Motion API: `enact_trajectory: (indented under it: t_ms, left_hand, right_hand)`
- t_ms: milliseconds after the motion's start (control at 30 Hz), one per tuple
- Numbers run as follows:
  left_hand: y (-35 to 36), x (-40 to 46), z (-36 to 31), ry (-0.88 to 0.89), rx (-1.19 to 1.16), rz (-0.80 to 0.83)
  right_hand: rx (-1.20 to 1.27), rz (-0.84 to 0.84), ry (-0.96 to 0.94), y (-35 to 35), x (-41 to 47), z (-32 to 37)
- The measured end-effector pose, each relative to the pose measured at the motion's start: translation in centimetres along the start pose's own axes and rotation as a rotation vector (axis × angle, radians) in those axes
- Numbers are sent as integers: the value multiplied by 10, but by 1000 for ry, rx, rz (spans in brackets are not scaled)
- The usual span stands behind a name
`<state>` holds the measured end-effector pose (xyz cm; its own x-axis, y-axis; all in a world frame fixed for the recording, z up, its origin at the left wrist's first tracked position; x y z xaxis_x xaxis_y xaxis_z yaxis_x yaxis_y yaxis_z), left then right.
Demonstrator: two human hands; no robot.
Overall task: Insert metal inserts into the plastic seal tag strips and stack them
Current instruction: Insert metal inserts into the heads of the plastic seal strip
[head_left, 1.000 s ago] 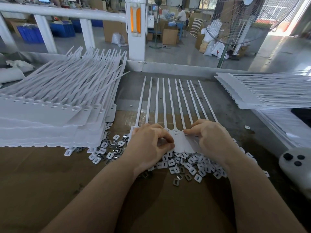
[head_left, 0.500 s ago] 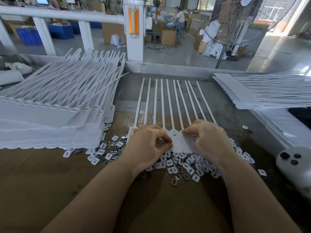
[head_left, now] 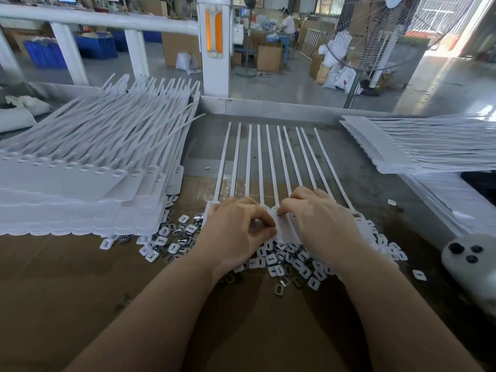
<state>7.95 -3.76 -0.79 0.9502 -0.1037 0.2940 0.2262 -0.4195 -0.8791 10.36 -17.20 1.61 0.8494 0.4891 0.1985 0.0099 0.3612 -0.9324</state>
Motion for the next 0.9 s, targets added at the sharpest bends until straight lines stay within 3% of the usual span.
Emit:
enact_trajectory:
  t_ms: [133, 367, 567, 900]
  left_hand:
    - [0, 0, 0, -8, -9, 22]
    - [0, 0, 0, -27, -20, 41]
    - [0, 1, 0, -30, -39, 55]
    - [0, 0, -1, -24, -15, 35]
  right_hand:
    - [27, 13, 22, 4, 2, -2]
    - [303, -90, 124, 2, 1, -20]
    - [121, -47, 16, 5, 2, -13]
    - [55, -14, -10, 2, -1, -2]
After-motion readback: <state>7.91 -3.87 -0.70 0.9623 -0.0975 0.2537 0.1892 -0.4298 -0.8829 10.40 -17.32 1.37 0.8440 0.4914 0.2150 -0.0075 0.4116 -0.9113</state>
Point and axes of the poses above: each hand's wrist, its own x-axis towards the middle knuckle, its own y-axis out of the palm, z = x × y, the point moved 4 cm from there along x, towards the middle knuckle, and after that the axes turned 13 degrees about x, right-handed, at the moved point
